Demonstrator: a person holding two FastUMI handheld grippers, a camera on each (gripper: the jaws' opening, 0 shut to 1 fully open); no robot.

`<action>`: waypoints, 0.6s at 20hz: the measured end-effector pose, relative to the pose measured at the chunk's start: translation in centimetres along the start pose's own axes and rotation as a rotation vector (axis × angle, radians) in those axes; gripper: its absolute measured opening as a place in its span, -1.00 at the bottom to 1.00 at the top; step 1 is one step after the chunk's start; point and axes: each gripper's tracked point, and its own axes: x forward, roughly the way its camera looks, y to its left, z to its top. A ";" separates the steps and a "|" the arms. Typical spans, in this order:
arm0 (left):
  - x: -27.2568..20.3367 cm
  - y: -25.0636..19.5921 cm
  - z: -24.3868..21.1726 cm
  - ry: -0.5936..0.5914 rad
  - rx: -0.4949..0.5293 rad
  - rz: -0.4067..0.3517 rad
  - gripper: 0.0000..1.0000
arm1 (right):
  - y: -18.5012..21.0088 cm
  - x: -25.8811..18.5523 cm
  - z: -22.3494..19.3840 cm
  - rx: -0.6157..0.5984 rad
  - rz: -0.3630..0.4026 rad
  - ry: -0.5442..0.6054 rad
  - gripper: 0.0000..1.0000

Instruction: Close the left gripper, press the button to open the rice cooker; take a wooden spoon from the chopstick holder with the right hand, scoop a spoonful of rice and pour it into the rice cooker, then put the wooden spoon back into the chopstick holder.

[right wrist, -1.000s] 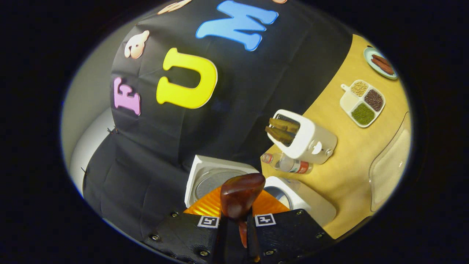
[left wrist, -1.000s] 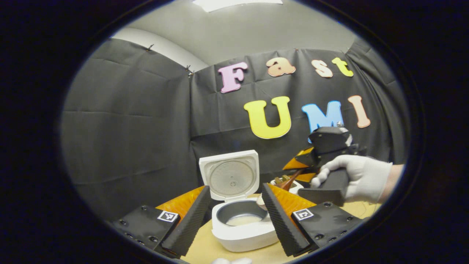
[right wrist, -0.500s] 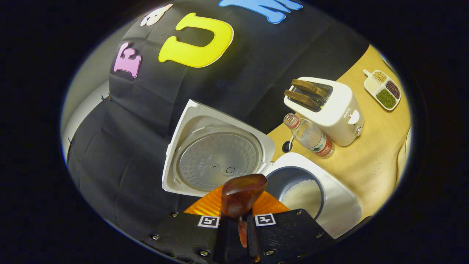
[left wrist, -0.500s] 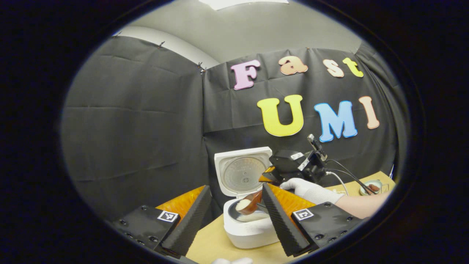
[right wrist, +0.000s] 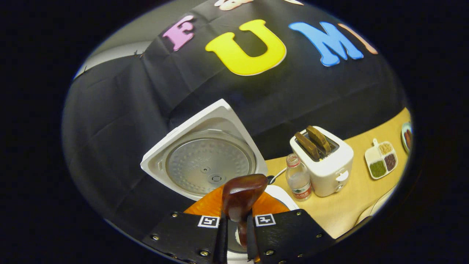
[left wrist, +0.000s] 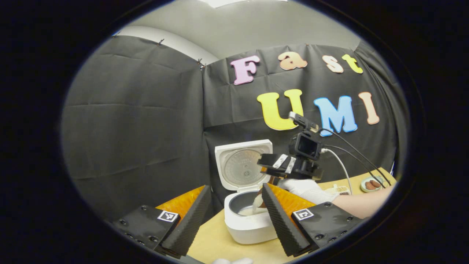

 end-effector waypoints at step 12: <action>0.1 -0.7 -0.3 -0.001 0.011 -0.006 0.99 | 2.8 -0.7 -0.6 -0.609 0.013 -0.106 -0.59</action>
